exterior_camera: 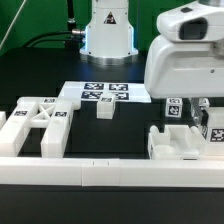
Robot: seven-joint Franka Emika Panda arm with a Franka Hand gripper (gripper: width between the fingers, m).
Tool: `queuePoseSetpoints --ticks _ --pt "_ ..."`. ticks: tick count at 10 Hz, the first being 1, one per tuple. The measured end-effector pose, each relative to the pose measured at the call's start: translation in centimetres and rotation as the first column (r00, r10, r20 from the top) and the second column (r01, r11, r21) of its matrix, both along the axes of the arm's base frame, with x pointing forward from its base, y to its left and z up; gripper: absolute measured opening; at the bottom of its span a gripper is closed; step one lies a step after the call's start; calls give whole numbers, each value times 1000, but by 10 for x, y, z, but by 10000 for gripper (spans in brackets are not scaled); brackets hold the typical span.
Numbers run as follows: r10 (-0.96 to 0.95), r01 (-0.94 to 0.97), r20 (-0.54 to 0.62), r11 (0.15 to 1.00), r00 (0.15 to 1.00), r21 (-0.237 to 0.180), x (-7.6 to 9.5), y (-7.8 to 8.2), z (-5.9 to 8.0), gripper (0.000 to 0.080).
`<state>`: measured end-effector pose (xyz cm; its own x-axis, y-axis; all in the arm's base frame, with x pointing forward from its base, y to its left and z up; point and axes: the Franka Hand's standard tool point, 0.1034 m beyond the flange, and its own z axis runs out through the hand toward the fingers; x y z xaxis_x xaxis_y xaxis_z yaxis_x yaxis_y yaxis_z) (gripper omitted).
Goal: Assemble chair
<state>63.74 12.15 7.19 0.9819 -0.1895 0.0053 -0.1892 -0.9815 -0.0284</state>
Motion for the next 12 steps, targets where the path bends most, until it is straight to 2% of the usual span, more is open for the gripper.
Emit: queuePoseSetpoints --ticks 3,4,7,9,12 --pt "-314 314 -9 949 949 25 1 0 -1 285" --pt "-418 418 -11 908 909 26 1 0 -1 285" --pt "-555 555 -22 831 832 30 1 0 -1 285" --pt "-662 662 -35 748 749 35 1 0 -1 285" --pt "-912 915 -73 400 404 61 1 -1 -1 285"
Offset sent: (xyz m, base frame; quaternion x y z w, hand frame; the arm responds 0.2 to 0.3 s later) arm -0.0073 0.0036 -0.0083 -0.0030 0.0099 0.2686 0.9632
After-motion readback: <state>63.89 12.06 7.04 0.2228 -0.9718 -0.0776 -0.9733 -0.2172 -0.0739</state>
